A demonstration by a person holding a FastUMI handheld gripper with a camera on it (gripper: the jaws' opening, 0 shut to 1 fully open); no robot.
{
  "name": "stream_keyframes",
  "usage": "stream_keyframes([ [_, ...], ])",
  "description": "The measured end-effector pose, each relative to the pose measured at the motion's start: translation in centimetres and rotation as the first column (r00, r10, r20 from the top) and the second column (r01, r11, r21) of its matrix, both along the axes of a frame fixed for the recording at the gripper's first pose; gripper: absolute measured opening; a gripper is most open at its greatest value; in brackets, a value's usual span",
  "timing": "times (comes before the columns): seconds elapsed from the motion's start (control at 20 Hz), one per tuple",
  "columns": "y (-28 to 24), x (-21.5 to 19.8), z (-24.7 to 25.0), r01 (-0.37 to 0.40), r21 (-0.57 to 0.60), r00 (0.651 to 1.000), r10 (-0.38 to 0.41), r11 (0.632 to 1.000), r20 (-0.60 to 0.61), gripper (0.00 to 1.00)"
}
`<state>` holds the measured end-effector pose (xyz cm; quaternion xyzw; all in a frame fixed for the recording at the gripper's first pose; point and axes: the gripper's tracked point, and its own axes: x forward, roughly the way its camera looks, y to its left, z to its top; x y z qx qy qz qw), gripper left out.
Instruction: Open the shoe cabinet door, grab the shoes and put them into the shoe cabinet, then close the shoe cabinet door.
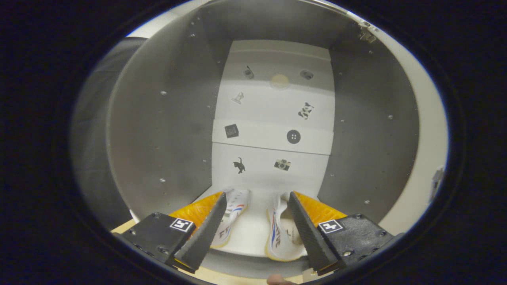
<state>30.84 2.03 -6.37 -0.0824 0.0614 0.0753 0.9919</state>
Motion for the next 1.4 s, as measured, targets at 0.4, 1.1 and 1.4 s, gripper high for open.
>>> stream_keyframes([
  [0.4,-1.0,-19.7,2.1,-0.024,0.14,0.999,0.019,0.99,0.04,1.0],
  [1.1,-15.9,-42.2,5.0,0.072,0.1,0.992,-0.081,0.992,0.092,1.0],
  [1.4,-27.5,-46.1,5.9,0.166,0.191,0.962,-0.201,0.967,0.185,1.0],
])
